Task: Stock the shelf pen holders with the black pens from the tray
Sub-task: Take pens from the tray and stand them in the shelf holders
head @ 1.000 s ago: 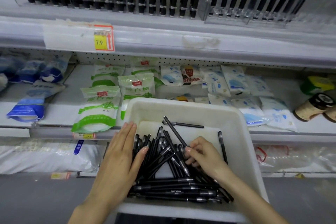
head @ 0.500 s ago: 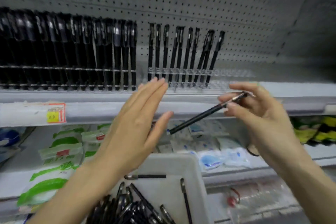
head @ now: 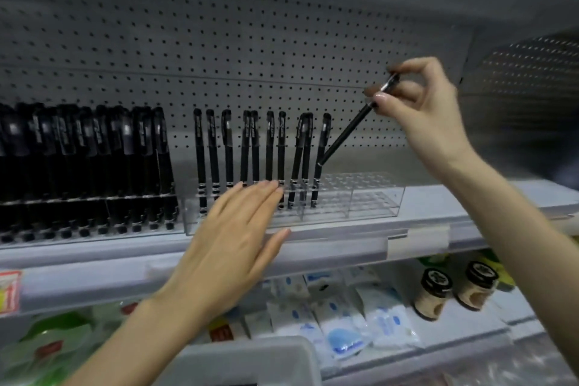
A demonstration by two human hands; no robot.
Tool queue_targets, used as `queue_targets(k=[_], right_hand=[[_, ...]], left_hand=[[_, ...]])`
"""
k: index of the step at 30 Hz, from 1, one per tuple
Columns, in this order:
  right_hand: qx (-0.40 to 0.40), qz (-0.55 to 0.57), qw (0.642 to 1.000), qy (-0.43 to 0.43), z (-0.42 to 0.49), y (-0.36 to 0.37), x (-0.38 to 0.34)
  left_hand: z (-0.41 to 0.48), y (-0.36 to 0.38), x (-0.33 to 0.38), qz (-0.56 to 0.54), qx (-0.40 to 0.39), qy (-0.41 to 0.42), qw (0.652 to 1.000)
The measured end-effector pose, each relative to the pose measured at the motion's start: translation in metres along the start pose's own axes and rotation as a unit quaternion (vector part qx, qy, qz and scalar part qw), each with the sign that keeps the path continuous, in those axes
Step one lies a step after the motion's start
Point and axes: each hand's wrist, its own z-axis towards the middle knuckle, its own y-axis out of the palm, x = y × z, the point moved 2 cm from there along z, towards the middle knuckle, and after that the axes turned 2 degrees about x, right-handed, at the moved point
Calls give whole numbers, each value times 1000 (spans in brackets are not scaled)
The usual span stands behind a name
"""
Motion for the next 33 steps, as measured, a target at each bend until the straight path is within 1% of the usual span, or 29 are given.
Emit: queue_targets(k=[7, 17, 22, 24, 28, 31, 33], right_hand=[[-46, -70, 996, 5, 14, 5, 16], [-82, -101, 991, 9, 29, 10, 17], [-96, -98, 990, 14, 30, 14, 16], [-120, -111, 986, 18, 29, 16, 16], [-195, -147, 969, 36, 23, 22, 23], [-227, -168, 958, 48, 18, 26, 33], [-235, -173, 955, 58, 16, 27, 39]], left_hand=[[1, 1, -4, -7, -8, 21, 1000], [1, 6, -4, -1, 16, 26, 1000], [1, 6, -5, -5, 20, 29, 999], [1, 6, -5, -8, 22, 29, 999], [0, 6, -5, -11, 21, 30, 999], [1, 6, -5, -6, 15, 28, 999], [0, 6, -5, -5, 10, 27, 1000]])
